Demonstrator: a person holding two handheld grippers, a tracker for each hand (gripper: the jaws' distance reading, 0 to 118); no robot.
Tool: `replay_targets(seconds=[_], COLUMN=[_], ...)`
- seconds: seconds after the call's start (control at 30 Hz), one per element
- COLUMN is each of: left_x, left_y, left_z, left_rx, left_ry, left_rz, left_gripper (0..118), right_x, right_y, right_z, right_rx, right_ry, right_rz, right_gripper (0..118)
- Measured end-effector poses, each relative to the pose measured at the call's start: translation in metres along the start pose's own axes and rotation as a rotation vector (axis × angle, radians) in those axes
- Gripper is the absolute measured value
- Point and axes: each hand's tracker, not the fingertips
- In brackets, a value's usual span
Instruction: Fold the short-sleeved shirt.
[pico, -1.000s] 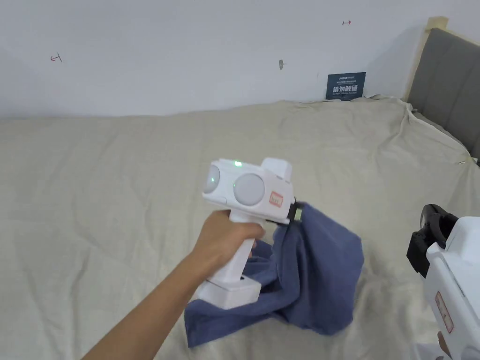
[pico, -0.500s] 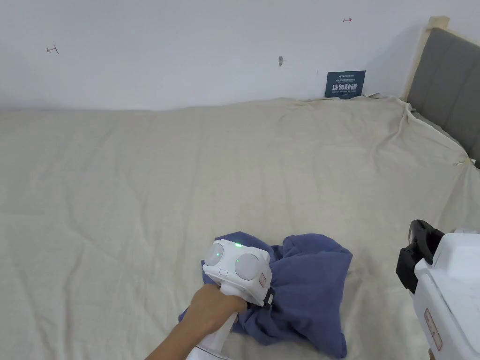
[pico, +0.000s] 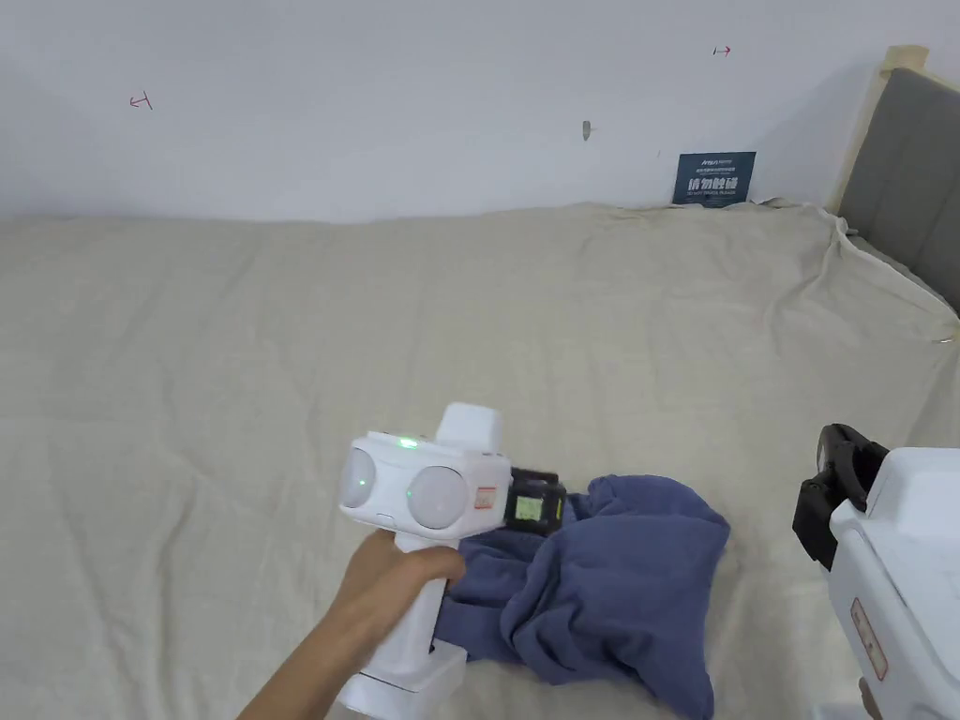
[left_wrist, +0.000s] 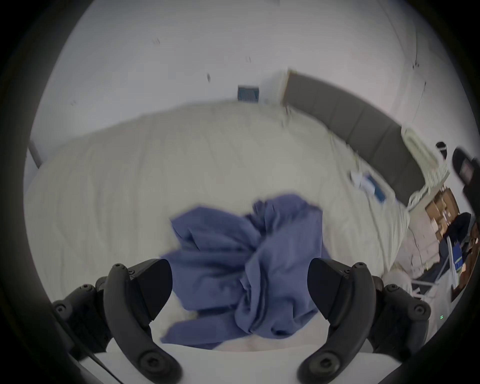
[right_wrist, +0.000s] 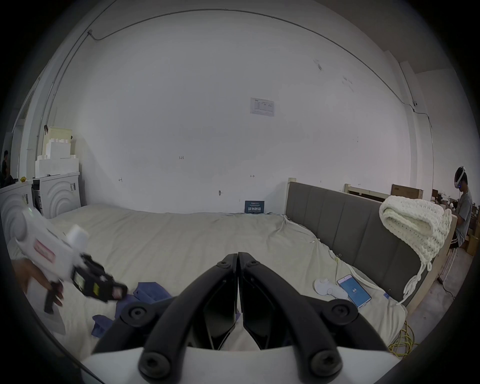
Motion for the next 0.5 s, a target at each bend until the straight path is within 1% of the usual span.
replay_targets(seconds=[0.13, 0.3, 0.37, 0.5], left_x=[-0.014, -0.033, -0.041, -0.065], left_y=[0.012, 0.003, -0.006, -0.024], left_z=[0.048, 0.094, 0.104, 0.111], left_rx=[0.186, 0.407, 0.462, 0.553], left_ry=[0.074, 0.215, 0.274, 0.348], left_rz=[0.000, 0.000, -0.001, 0.000], left_gripper=[110, 110, 110, 108], right_x=[-0.005, -0.011, -0.014, -0.018], right_y=[0.005, 0.009, 0.011, 0.012], right_z=[0.001, 0.002, 0.002, 0.004], right_rx=[0.019, 0.043, 0.050, 0.063], right_ry=[0.012, 0.030, 0.037, 0.049], right_rz=[-0.001, -0.003, -0.001, -0.002], right_gripper=[1, 1, 1, 1])
